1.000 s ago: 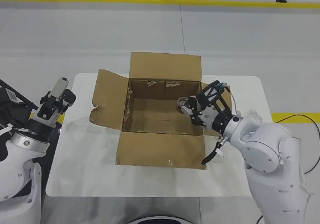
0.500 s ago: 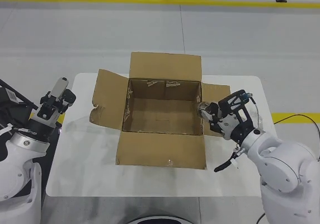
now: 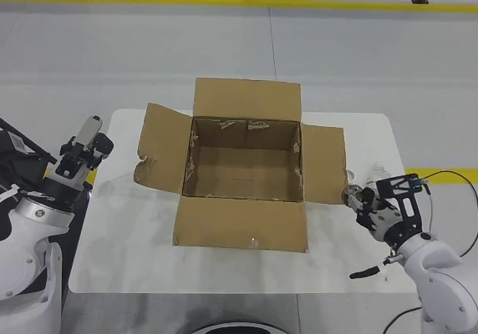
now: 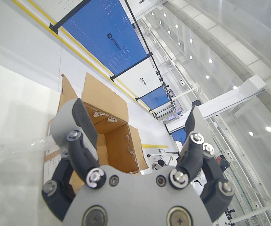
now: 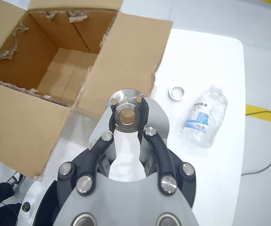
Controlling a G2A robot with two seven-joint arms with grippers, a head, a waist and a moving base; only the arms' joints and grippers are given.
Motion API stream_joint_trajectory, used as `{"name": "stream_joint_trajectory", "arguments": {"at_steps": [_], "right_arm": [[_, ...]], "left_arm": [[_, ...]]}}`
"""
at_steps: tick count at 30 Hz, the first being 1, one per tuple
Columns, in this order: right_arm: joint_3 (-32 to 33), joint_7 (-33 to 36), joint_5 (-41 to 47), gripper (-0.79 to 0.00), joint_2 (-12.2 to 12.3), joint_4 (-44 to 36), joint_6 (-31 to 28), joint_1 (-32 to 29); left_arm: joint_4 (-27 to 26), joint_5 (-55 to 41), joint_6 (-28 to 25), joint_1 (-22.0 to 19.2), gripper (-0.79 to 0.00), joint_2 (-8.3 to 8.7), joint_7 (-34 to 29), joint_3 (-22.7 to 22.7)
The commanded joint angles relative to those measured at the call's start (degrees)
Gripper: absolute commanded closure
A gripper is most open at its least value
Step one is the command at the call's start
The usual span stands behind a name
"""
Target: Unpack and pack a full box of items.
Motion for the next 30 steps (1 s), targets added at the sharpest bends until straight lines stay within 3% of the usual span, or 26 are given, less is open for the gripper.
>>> {"name": "stream_joint_trajectory", "arguments": {"at_steps": [1,11,30], "right_arm": [[0.95,-0.13,-0.32,0.000,0.05,-0.05,0.63,-2.11],[0.78,-0.17,-3.57,0.000,0.27,4.09,4.00,-6.80],[-8.42,2.96,-14.08,0.000,0.45,15.35,9.11,0.18]], "left_arm": [[0.00,0.00,0.00,0.00,-0.785,0.00,0.00,0.00],[0.00,0.00,0.00,0.00,-0.785,0.00,0.00,0.00],[0.00,0.00,0.00,0.00,-0.785,0.00,0.00,0.00]]}}
